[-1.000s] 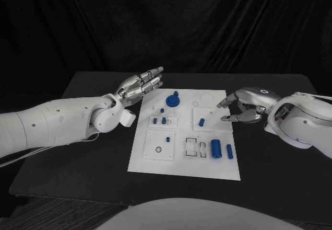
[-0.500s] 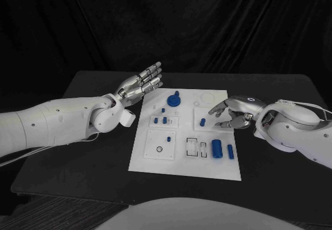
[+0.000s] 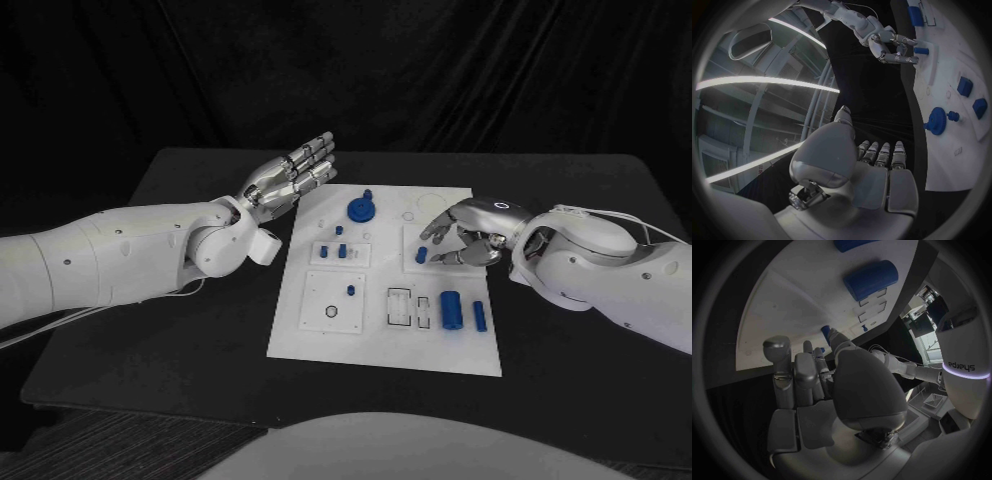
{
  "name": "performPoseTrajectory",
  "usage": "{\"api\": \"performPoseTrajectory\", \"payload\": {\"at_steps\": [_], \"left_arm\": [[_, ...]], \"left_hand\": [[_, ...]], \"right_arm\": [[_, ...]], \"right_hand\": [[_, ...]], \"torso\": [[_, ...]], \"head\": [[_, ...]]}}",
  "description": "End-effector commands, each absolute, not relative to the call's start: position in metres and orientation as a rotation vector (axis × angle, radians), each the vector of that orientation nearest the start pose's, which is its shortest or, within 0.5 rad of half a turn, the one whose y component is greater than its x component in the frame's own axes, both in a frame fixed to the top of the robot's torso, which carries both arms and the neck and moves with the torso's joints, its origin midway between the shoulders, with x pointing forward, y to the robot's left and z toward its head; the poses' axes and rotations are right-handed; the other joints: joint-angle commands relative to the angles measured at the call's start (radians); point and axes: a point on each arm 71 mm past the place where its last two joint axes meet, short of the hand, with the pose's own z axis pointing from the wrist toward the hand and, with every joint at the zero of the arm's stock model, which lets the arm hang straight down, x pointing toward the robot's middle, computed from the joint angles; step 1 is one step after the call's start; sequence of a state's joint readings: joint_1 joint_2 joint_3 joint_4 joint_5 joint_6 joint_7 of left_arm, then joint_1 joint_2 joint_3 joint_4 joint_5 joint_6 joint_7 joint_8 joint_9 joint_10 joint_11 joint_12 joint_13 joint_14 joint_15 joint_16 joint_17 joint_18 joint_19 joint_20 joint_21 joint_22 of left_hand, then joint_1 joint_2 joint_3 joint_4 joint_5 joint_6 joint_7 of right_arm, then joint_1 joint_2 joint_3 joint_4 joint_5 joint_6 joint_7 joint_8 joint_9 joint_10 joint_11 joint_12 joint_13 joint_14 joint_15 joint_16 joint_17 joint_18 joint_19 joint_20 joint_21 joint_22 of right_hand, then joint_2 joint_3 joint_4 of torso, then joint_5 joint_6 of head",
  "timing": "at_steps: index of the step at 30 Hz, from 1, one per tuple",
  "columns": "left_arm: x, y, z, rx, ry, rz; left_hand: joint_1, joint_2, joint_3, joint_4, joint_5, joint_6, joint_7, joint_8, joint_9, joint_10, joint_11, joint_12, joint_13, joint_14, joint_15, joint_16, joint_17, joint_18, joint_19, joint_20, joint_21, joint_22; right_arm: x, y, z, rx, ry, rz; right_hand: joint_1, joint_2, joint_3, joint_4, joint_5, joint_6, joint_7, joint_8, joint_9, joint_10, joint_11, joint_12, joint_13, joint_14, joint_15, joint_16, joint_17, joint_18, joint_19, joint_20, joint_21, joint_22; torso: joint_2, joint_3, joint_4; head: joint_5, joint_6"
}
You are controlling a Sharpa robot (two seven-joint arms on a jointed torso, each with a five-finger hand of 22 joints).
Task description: Assemble the parts on the task board
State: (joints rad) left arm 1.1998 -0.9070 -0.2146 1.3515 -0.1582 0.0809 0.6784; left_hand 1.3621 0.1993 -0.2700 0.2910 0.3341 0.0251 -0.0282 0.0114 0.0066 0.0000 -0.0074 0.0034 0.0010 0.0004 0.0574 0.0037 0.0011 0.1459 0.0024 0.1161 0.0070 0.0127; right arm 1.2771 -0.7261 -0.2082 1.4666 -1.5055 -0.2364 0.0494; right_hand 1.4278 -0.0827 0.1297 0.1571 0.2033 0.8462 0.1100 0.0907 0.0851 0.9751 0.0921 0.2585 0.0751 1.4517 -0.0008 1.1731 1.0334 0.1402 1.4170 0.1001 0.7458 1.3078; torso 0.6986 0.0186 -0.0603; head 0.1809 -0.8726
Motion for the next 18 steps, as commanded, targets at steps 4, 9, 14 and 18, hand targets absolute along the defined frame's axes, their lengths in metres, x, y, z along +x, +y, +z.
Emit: {"api": "performPoseTrajectory", "payload": {"at_steps": [4,9,14,18], "left_arm": [[0.477,0.277,-0.218,-0.756,1.354,-1.812],[0.477,0.275,-0.219,-0.759,1.363,-1.820],[0.477,0.274,-0.219,-0.761,1.370,-1.826],[0.477,0.273,-0.220,-0.762,1.376,-1.832]], "left_hand": [[0.004,0.005,-0.004,-0.001,0.002,0.002,-0.019,-0.005,0.000,0.000,-0.001,-0.003,-0.001,0.000,-0.006,-0.004,-0.001,-0.017,0.001,-0.006,-0.004,-0.002],[0.005,0.006,-0.004,-0.001,0.003,0.004,-0.031,-0.005,0.000,0.000,0.003,-0.003,-0.001,0.000,-0.004,-0.004,-0.001,-0.017,0.001,-0.005,-0.004,-0.001],[0.006,0.007,-0.003,-0.002,0.004,0.006,-0.033,-0.004,0.000,0.000,0.003,-0.003,-0.001,0.000,-0.002,-0.004,-0.001,-0.017,0.001,-0.002,-0.003,-0.001],[0.008,0.009,-0.001,-0.003,0.005,0.007,-0.033,-0.004,0.001,0.000,0.003,-0.003,-0.001,0.000,0.001,-0.004,-0.001,-0.017,0.001,0.002,-0.003,0.000]], "right_arm": [[0.476,-0.144,-0.214,-0.497,1.734,0.760],[0.476,-0.138,-0.214,-0.507,1.737,0.767],[0.476,-0.133,-0.215,-0.515,1.744,0.771],[0.476,-0.132,-0.215,-0.521,1.753,0.772]], "right_hand": [[-0.012,0.001,-0.009,0.001,-0.012,0.022,0.010,0.014,0.007,0.016,0.000,0.011,0.003,0.000,0.006,-0.003,-0.001,-0.013,0.005,0.003,-0.006,0.092],[-0.011,0.004,-0.009,0.000,-0.013,0.057,0.021,0.032,0.019,0.027,-0.003,0.016,0.006,0.000,0.003,-0.003,0.000,-0.013,0.005,0.001,-0.007,0.092],[-0.010,0.004,-0.010,0.000,-0.014,0.089,0.029,0.046,0.028,0.029,-0.004,0.018,0.006,0.000,0.002,-0.005,-0.001,-0.012,0.005,0.000,-0.009,0.091],[-0.008,0.004,-0.009,-0.001,-0.014,0.102,0.034,0.050,0.031,0.030,-0.004,0.019,0.007,-0.001,0.002,-0.007,-0.004,-0.012,0.005,0.000,-0.011,0.091]], "torso": [[-0.001,-0.0001,-0.0001],[-0.001,-0.0002,-0.0001],[-0.001,-0.0003,0.0000],[-0.001,-0.0005,0.0002]], "head": [[0.001,0.000],[0.001,0.000],[0.000,0.000],[0.002,0.000]]}}
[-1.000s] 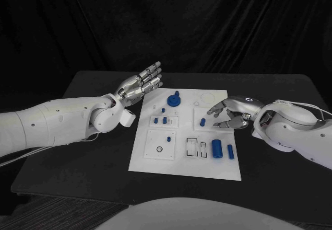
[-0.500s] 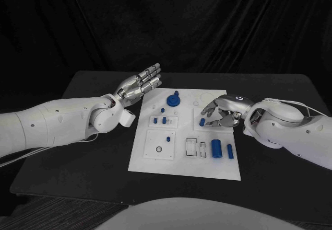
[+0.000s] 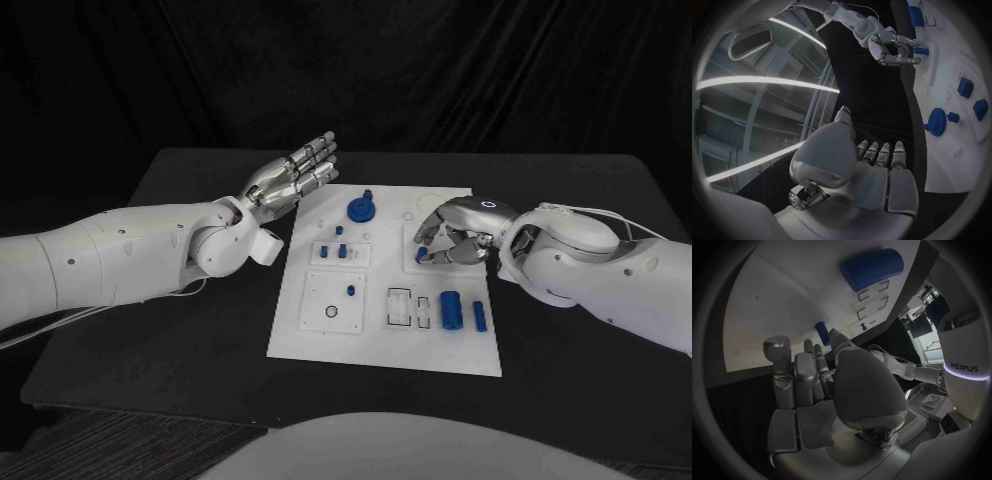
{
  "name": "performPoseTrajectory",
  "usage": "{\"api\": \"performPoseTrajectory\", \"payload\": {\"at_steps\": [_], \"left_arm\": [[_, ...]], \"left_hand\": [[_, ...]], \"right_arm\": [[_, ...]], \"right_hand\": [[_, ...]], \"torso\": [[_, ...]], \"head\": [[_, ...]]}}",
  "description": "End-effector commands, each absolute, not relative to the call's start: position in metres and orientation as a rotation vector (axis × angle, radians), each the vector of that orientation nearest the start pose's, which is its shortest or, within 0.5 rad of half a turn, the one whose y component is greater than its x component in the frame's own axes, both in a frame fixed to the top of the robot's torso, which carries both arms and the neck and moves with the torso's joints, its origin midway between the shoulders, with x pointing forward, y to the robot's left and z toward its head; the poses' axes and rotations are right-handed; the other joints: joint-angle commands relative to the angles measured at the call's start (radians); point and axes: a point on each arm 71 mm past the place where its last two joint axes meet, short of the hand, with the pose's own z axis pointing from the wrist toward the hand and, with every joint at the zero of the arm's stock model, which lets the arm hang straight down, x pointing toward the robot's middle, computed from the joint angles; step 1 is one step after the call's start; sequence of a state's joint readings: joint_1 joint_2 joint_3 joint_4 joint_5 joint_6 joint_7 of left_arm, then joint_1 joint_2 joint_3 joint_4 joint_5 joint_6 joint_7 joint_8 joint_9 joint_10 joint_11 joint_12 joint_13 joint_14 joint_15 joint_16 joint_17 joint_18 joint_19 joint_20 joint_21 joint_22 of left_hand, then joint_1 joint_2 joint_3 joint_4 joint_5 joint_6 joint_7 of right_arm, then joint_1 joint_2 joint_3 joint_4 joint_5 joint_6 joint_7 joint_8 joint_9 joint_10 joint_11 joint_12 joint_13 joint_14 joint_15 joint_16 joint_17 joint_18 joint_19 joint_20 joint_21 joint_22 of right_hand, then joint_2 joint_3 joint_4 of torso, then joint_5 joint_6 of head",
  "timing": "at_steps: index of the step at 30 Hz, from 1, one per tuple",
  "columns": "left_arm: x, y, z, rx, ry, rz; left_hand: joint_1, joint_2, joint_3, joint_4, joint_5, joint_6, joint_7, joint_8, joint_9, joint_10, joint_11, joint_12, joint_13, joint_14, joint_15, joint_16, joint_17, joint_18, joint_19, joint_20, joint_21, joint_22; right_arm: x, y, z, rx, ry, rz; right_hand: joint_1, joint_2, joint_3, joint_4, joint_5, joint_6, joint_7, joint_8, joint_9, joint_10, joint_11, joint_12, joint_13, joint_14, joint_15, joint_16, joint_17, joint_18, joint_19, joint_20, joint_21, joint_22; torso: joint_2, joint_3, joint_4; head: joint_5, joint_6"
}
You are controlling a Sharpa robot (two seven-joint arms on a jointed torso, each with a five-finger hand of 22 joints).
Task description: Assemble the parts on the task board
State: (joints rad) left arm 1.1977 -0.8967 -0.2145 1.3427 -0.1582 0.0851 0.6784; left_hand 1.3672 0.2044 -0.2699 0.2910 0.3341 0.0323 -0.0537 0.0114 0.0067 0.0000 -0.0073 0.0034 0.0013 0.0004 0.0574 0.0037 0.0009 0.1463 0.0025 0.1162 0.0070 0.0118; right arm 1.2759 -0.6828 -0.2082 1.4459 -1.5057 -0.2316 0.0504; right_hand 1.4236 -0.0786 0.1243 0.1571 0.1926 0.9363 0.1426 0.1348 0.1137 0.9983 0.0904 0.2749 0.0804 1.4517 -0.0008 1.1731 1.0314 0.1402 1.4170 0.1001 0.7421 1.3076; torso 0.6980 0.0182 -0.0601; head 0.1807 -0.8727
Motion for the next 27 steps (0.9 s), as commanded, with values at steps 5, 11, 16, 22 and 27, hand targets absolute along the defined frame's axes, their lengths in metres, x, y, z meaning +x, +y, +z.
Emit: {"api": "performPoseTrajectory", "payload": {"at_steps": [5,11,16,22,27], "left_arm": [[0.4780,0.2718,-0.2210,-0.763,1.380,-1.837],[0.4782,0.2711,-0.2217,-0.764,1.385,-1.841],[0.4782,0.2706,-0.2222,-0.765,1.388,-1.844],[0.4782,0.2699,-0.2231,-0.767,1.393,-1.848],[0.4783,0.2690,-0.2237,-0.768,1.396,-1.850]], "left_hand": [[0.006,0.005,0.000,-0.003,0.006,0.002,-0.008,-0.004,0.001,0.000,0.006,-0.003,-0.001,0.000,0.006,-0.004,-0.001,-0.015,0.002,0.010,-0.003,0.001],[0.008,0.006,0.001,-0.004,0.008,0.004,-0.007,-0.003,0.001,0.000,0.009,-0.003,-0.001,0.000,0.009,-0.004,-0.001,-0.013,0.002,0.015,-0.003,0.002],[0.011,0.006,0.002,-0.005,0.009,0.005,-0.007,-0.003,0.002,0.000,0.012,-0.003,-0.001,0.000,0.011,-0.004,-0.001,-0.012,0.002,0.019,-0.003,0.002],[0.014,0.008,0.004,-0.006,0.011,0.007,-0.008,-0.003,0.002,0.000,0.017,-0.003,-0.001,0.000,0.015,-0.004,-0.001,-0.009,0.002,0.025,-0.002,0.003],[0.019,0.008,0.006,-0.008,0.016,0.008,-0.009,-0.003,0.002,0.000,0.021,-0.003,-0.001,0.000,0.018,-0.004,-0.001,-0.007,0.003,0.030,-0.002,0.003]], "right_arm": [[0.4754,-0.1309,-0.2162,-0.534,1.761,0.767],[0.4745,-0.1301,-0.2171,-0.557,1.765,0.759],[0.4735,-0.1295,-0.2174,-0.564,1.770,0.758],[0.4722,-0.1279,-0.2173,-0.570,1.768,0.764],[0.4721,-0.1263,-0.2174,-0.572,1.769,0.765]], "right_hand": [[0.011,0.003,0.006,-0.008,0.015,0.032,0.001,0.009,0.004,0.018,-0.003,0.005,0.002,-0.002,0.001,-0.008,-0.003,-0.012,0.004,-0.001,-0.009,0.091],[0.053,-0.003,0.061,-0.025,0.088,0.068,-0.002,0.005,0.004,0.071,-0.010,-0.006,-0.008,-0.008,-0.005,-0.023,-0.017,-0.010,0.000,-0.006,-0.022,0.089],[0.063,-0.009,0.087,-0.028,0.091,0.084,-0.002,0.004,0.002,0.093,-0.011,-0.020,-0.013,-0.011,-0.006,-0.028,-0.022,-0.010,-0.003,-0.008,-0.028,0.089],[0.075,-0.020,0.120,-0.035,0.088,0.101,-0.005,0.000,0.000,0.114,-0.014,-0.043,-0.016,-0.015,-0.008,-0.036,-0.030,-0.009,-0.006,-0.010,-0.033,0.088],[0.070,-0.030,0.132,-0.032,0.078,0.100,-0.002,-0.007,-0.004,0.118,-0.012,-0.059,-0.017,-0.017,-0.006,-0.040,-0.033,-0.009,-0.009,-0.009,-0.039,0.087]], "torso": [[0.000,-0.0006,-0.0001],[0.000,-0.0006,0.0002],[-0.001,-0.0002,-0.0013],[0.000,0.0001,-0.0008],[0.000,-0.0002,-0.0014]], "head": [[0.002,0.000],[0.005,0.000],[0.007,0.000],[0.006,0.000],[0.007,0.000]]}}
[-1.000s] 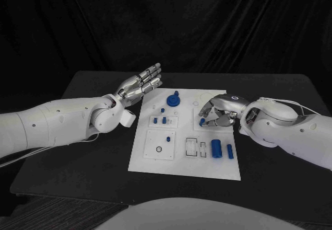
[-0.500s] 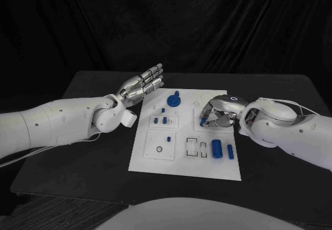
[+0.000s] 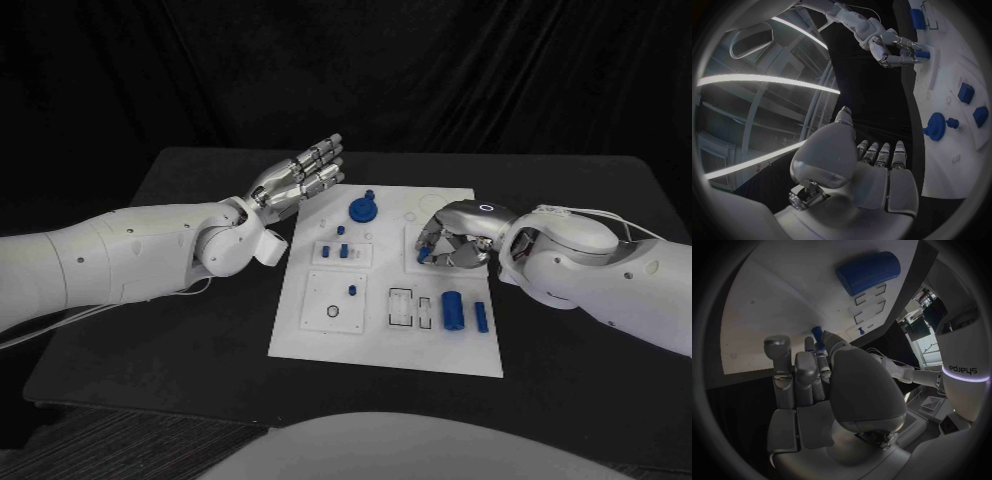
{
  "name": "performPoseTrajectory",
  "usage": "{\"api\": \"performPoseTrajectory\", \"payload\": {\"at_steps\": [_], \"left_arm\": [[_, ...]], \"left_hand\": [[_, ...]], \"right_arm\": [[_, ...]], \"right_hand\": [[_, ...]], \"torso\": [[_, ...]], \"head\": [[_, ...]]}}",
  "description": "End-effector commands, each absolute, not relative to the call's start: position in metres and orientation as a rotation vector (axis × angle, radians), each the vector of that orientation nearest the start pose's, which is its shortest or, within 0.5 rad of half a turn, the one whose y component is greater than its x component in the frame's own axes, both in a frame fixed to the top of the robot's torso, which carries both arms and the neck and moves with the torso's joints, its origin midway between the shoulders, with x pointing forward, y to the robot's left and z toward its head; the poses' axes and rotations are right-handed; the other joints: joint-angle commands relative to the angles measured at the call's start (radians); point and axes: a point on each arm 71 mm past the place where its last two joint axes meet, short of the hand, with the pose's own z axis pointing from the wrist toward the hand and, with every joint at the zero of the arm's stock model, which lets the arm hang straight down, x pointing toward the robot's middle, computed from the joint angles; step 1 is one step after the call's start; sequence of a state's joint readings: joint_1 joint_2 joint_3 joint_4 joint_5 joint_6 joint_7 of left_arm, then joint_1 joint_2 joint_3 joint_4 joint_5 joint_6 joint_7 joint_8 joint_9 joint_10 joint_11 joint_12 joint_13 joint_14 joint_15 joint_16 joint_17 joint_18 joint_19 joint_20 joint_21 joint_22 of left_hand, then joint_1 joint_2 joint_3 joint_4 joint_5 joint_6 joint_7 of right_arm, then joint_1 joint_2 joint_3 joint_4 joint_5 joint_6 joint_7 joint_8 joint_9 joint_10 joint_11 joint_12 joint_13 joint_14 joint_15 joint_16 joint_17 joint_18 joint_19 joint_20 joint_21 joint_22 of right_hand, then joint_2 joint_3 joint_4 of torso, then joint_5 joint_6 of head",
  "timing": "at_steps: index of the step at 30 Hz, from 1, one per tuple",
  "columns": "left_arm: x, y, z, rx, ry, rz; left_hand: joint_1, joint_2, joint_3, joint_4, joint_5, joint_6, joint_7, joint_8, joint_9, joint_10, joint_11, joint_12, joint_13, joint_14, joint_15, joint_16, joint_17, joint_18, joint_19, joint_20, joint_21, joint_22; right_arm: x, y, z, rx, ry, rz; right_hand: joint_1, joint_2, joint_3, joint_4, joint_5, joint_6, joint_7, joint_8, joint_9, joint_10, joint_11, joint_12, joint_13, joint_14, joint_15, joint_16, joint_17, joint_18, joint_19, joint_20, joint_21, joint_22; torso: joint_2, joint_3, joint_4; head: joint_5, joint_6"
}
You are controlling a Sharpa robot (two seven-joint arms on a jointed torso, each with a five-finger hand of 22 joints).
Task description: Assemble the parts on the task board
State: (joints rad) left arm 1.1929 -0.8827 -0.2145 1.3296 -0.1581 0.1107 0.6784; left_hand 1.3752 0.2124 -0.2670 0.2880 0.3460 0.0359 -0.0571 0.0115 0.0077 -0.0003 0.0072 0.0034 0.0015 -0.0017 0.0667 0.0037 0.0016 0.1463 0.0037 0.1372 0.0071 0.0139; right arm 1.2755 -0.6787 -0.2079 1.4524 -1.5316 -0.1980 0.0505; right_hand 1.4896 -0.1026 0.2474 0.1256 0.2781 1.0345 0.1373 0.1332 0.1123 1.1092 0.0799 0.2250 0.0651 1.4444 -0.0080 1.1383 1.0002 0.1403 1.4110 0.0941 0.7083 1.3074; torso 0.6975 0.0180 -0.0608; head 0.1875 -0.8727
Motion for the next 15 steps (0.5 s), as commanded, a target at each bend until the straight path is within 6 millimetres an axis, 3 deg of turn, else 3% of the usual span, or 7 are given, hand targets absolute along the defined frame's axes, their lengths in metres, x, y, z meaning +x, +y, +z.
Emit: {"api": "performPoseTrajectory", "payload": {"at_steps": [1,6,8,10,15], "left_arm": [[0.4784,0.2689,-0.2238,-0.768,1.397,-1.851],[0.4786,0.2685,-0.2245,-0.769,1.400,-1.852],[0.4786,0.2683,-0.2247,-0.770,1.401,-1.852],[0.4787,0.2682,-0.2250,-0.770,1.402,-1.852],[0.4787,0.2677,-0.2257,-0.771,1.405,-1.854]], "left_hand": [[0.011,0.000,0.003,-0.005,0.004,0.004,-0.005,-0.003,0.001,0.000,0.007,-0.003,-0.002,0.002,0.009,-0.004,-0.002,-0.007,0.001,0.009,-0.002,0.001],[0.017,-0.001,0.005,-0.008,0.010,0.007,0.001,-0.002,0.002,0.000,0.007,-0.003,-0.002,0.002,0.012,-0.004,-0.002,-0.005,0.002,0.014,-0.002,0.002],[0.019,-0.001,0.006,-0.008,0.011,0.009,0.004,-0.002,0.002,0.000,0.007,-0.003,-0.002,0.002,0.013,-0.004,-0.002,-0.004,0.002,0.016,-0.002,0.002],[0.020,-0.001,0.006,-0.008,0.011,0.010,0.005,-0.002,0.002,0.000,0.007,-0.003,-0.002,0.002,0.013,-0.004,-0.002,-0.004,0.002,0.017,-0.002,0.002],[0.022,-0.001,0.007,-0.009,0.013,0.013,0.012,-0.001,0.003,0.000,0.004,-0.003,-0.002,0.002,0.014,-0.004,-0.002,-0.002,0.002,0.020,-0.002,0.002]], "right_arm": [[0.4722,-0.1261,-0.2175,-0.572,1.770,0.765],[0.4727,-0.1247,-0.2187,-0.572,1.786,0.752],[0.4729,-0.1245,-0.2192,-0.570,1.794,0.745],[0.4731,-0.1241,-0.2194,-0.569,1.797,0.741],[0.4731,-0.1226,-0.2194,-0.569,1.797,0.741]], "right_hand": [[0.003,-0.007,0.009,0.000,-0.008,0.001,0.003,-0.007,-0.003,0.007,-0.001,-0.010,-0.001,-0.010,0.001,-0.006,-0.002,-0.009,-0.003,-0.003,-0.006,0.087],[-0.013,-0.021,0.016,0.010,-0.032,-0.015,0.011,-0.023,-0.010,-0.001,0.006,-0.033,-0.002,-0.017,0.007,-0.017,-0.014,-0.007,-0.011,0.001,-0.027,0.083],[-0.025,-0.033,0.016,0.017,-0.053,-0.057,0.023,-0.051,-0.023,-0.030,0.017,-0.056,-0.001,-0.028,0.018,-0.031,-0.028,-0.005,-0.021,0.007,-0.056,0.077],[-0.028,-0.038,0.014,0.016,-0.060,-0.079,0.023,-0.063,-0.030,-0.049,0.021,-0.068,0.000,-0.041,0.020,-0.046,-0.044,0.000,-0.034,0.011,-0.091,0.070],[-0.021,-0.033,0.015,0.007,-0.060,-0.057,0.016,-0.050,-0.024,-0.067,0.021,-0.070,0.006,-0.061,0.021,-0.060,-0.059,0.006,-0.054,0.016,-0.133,0.063]], "torso": [[0.000,0.0000,-0.0007],[0.001,0.0003,0.0002],[0.001,0.0003,0.0003],[0.000,0.0003,0.0001],[0.001,0.0004,0.0002]], "head": [[0.000,0.000],[0.000,0.000],[-0.001,0.000],[-0.001,0.000],[-0.002,0.000]]}}
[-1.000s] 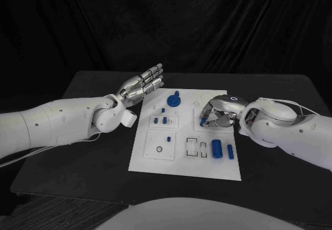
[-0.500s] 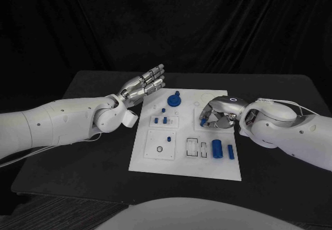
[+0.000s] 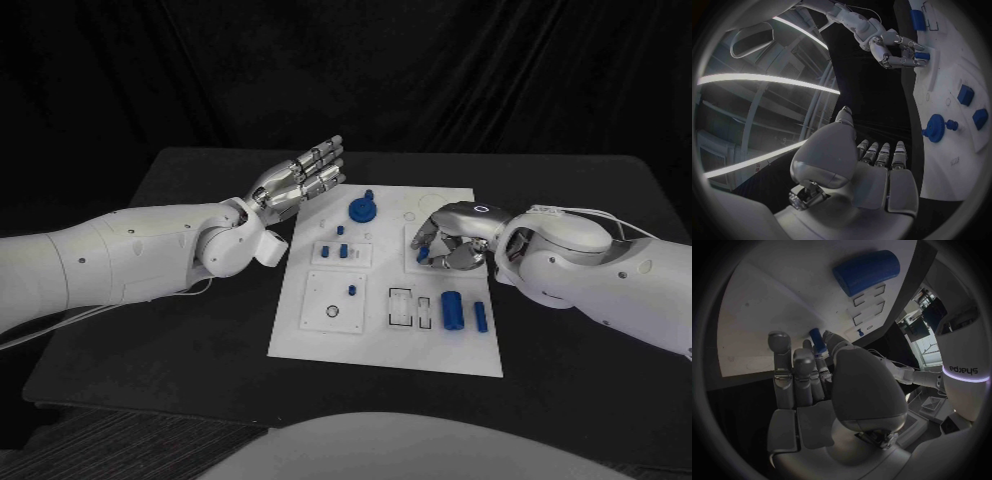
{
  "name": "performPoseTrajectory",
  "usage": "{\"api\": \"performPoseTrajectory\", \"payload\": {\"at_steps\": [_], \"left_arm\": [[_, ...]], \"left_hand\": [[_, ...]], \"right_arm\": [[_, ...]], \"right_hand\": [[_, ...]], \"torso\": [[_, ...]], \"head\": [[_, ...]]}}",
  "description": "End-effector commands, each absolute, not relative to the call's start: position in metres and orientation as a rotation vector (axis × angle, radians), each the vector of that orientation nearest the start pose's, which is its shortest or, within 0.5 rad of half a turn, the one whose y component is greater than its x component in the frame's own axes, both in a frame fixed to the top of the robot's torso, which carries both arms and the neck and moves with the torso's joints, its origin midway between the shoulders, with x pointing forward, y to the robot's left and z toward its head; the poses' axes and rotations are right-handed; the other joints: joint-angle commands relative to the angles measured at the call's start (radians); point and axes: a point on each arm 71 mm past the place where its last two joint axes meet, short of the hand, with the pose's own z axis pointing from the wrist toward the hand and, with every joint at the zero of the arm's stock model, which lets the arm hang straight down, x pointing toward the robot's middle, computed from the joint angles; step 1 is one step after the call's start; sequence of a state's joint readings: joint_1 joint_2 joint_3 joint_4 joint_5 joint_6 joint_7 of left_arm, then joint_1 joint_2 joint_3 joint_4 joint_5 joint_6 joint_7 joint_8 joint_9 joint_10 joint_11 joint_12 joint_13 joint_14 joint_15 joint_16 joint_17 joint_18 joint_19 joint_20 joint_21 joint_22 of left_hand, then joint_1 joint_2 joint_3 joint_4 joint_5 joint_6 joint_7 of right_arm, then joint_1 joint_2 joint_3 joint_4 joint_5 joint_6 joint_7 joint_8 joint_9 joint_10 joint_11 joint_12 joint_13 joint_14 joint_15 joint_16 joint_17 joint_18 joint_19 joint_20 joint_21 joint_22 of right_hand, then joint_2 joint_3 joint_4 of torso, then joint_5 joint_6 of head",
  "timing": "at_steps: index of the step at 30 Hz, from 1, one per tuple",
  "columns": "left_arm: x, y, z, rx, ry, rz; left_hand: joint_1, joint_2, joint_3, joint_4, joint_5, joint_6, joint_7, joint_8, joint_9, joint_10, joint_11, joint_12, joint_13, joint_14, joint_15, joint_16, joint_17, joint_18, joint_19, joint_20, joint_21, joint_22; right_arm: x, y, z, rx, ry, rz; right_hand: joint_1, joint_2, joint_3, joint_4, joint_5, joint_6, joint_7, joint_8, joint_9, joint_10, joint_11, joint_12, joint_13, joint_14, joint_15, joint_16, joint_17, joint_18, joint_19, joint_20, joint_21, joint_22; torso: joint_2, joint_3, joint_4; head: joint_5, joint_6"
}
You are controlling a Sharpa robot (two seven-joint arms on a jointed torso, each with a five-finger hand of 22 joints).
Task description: Assemble the parts on the task board
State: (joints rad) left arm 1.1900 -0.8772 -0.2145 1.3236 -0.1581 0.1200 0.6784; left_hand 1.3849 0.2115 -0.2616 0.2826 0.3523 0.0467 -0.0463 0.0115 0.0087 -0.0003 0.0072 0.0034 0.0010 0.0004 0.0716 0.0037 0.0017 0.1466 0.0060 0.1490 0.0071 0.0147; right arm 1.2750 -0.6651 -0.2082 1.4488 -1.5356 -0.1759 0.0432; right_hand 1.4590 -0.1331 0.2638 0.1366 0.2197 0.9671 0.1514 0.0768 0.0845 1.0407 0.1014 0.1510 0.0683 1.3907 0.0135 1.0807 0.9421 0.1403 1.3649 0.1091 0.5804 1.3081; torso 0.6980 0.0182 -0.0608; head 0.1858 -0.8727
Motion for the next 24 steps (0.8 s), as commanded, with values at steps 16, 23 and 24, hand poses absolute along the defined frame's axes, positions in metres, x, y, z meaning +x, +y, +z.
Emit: {"api": "performPoseTrajectory", "payload": {"at_steps": [16,23,24], "left_arm": [[0.4781,0.2678,-0.2279,-0.777,1.413,-1.853],[0.4776,0.2680,-0.2285,-0.780,1.415,-1.852],[0.4775,0.2681,-0.2287,-0.781,1.416,-1.851]], "left_hand": [[0.015,0.001,0.003,-0.004,0.011,0.004,0.005,-0.001,0.002,0.000,0.003,-0.003,-0.001,0.000,0.013,-0.004,-0.002,0.000,0.000,0.014,-0.001,0.003],[0.016,0.001,0.003,-0.004,0.011,0.005,0.006,-0.001,0.002,0.000,0.003,-0.003,-0.001,0.000,0.016,-0.004,-0.002,0.001,0.001,0.018,-0.001,0.004],[0.016,0.001,0.003,-0.004,0.011,0.005,0.006,-0.001,0.002,0.000,0.003,-0.003,-0.001,0.000,0.016,-0.004,-0.002,0.001,0.001,0.018,-0.001,0.004]], "right_arm": [[0.4718,-0.1227,-0.2169,-0.564,1.766,0.760],[0.4686,-0.1219,-0.2132,-0.560,1.729,0.784],[0.4672,-0.1212,-0.2109,-0.562,1.709,0.797]], "right_hand": [[0.073,0.028,0.046,-0.064,0.034,0.124,-0.018,0.076,0.072,0.101,-0.027,0.054,0.014,-0.005,-0.022,0.013,0.013,0.006,-0.002,-0.017,0.021,0.071],[0.083,0.034,0.058,-0.079,0.025,0.141,-0.024,0.086,0.088,0.131,-0.037,0.065,0.017,-0.002,-0.029,0.015,0.016,0.005,0.000,-0.024,0.034,0.073],[0.084,0.035,0.060,-0.082,0.024,0.144,-0.025,0.088,0.092,0.136,-0.039,0.067,0.018,0.000,-0.031,0.017,0.019,0.004,0.001,-0.025,0.041,0.074]], "torso": [[0.000,0.0002,0.0005],[0.000,0.0000,-0.0003],[-0.001,0.0000,-0.0002]], "head": [[0.004,0.000],[0.009,0.000],[0.012,0.000]]}}
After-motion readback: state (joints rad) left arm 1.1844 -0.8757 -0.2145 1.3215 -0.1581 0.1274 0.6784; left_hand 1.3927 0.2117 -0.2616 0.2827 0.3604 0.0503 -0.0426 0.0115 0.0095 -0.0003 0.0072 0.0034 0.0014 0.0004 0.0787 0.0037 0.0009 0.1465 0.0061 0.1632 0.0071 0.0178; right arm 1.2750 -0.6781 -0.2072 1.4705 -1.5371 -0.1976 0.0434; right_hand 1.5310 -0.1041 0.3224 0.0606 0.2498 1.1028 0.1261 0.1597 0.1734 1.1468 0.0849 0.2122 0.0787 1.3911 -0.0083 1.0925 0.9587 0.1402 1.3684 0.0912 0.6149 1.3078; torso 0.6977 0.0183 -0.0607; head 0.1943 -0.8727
